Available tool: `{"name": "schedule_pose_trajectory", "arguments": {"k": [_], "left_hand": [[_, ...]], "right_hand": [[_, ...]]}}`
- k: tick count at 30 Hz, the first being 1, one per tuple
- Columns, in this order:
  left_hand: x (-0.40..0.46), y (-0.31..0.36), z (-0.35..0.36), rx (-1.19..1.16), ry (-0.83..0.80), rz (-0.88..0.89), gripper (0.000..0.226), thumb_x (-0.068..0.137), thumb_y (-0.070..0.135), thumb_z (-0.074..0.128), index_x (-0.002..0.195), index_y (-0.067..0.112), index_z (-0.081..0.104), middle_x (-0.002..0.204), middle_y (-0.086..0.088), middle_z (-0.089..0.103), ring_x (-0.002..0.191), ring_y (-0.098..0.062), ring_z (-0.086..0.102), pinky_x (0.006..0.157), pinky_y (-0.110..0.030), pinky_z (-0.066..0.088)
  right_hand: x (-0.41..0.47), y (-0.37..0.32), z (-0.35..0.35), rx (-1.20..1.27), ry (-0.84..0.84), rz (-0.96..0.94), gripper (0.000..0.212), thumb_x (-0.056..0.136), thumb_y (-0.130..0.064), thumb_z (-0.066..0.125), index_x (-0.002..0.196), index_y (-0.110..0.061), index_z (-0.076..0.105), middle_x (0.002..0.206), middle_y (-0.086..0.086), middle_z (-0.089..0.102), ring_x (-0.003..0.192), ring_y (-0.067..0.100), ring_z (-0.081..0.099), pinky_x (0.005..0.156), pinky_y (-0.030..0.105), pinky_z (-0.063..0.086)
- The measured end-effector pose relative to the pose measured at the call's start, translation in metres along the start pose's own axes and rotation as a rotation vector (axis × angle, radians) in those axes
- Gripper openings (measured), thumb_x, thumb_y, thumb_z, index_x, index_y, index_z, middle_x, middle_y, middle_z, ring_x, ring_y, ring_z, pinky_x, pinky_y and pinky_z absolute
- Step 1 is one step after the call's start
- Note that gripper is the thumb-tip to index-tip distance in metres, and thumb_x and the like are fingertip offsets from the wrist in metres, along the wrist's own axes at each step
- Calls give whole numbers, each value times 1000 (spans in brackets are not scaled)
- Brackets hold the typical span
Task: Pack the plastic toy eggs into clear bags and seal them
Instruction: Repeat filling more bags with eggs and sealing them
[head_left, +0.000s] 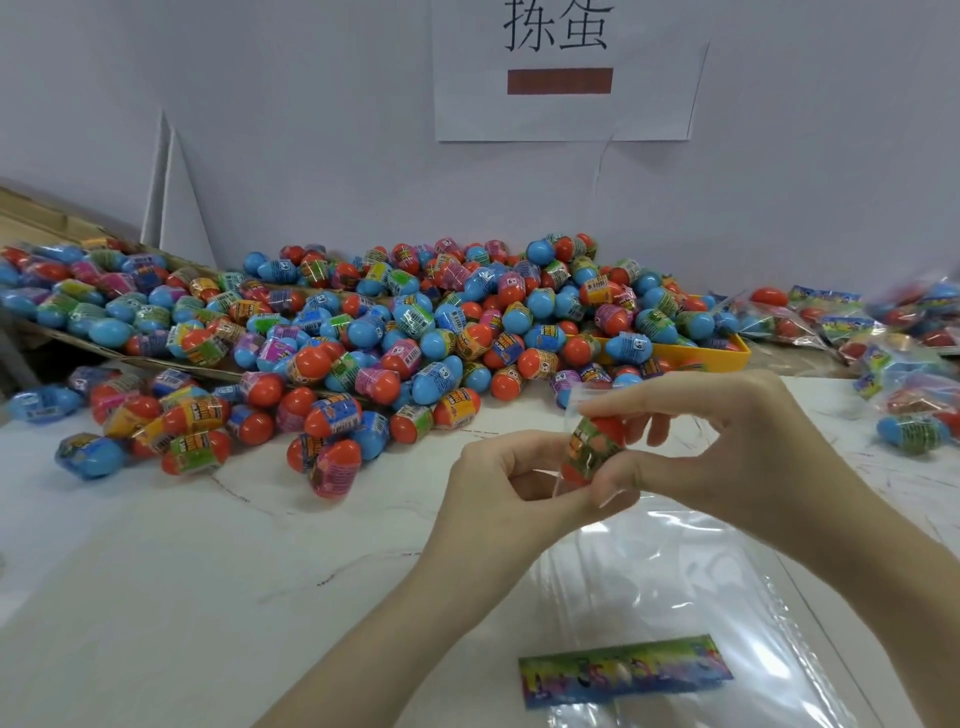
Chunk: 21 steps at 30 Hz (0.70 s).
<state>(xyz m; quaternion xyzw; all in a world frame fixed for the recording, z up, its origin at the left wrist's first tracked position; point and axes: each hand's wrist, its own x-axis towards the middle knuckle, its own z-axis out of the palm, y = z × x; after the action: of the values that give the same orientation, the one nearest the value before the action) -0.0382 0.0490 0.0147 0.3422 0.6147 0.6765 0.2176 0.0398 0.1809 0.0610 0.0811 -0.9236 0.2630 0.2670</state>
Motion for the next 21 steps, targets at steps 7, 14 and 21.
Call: {"name": "schedule_pose_trajectory", "arguments": {"k": [7, 14, 21], "left_hand": [[1, 2, -4, -69, -48, -57, 10, 68, 22, 73, 74, 14, 73, 61, 1, 67, 57, -5, 61, 58, -13, 48], [1, -1, -4, -76, -71, -113, 42, 64, 40, 68, 77, 0, 68, 57, 2, 57, 53, -8, 50, 51, -14, 42], [2, -2, -7, -143, -139, -183, 44, 63, 48, 64, 94, 18, 71, 90, -12, 70, 76, -9, 62, 68, -18, 49]], "right_hand": [[-5, 5, 2, 178, -179, 130, 68, 44, -44, 76, 108, -40, 53, 89, -11, 64, 80, 6, 60, 75, 21, 51], [-5, 2, 7, 228, -177, 158, 49, 53, -16, 85, 97, -20, 63, 82, -6, 71, 73, 4, 67, 72, 25, 55], [-3, 2, 11, 218, -157, 178, 41, 58, -9, 84, 95, -14, 67, 75, -6, 70, 61, 7, 66, 61, 28, 56]]}}
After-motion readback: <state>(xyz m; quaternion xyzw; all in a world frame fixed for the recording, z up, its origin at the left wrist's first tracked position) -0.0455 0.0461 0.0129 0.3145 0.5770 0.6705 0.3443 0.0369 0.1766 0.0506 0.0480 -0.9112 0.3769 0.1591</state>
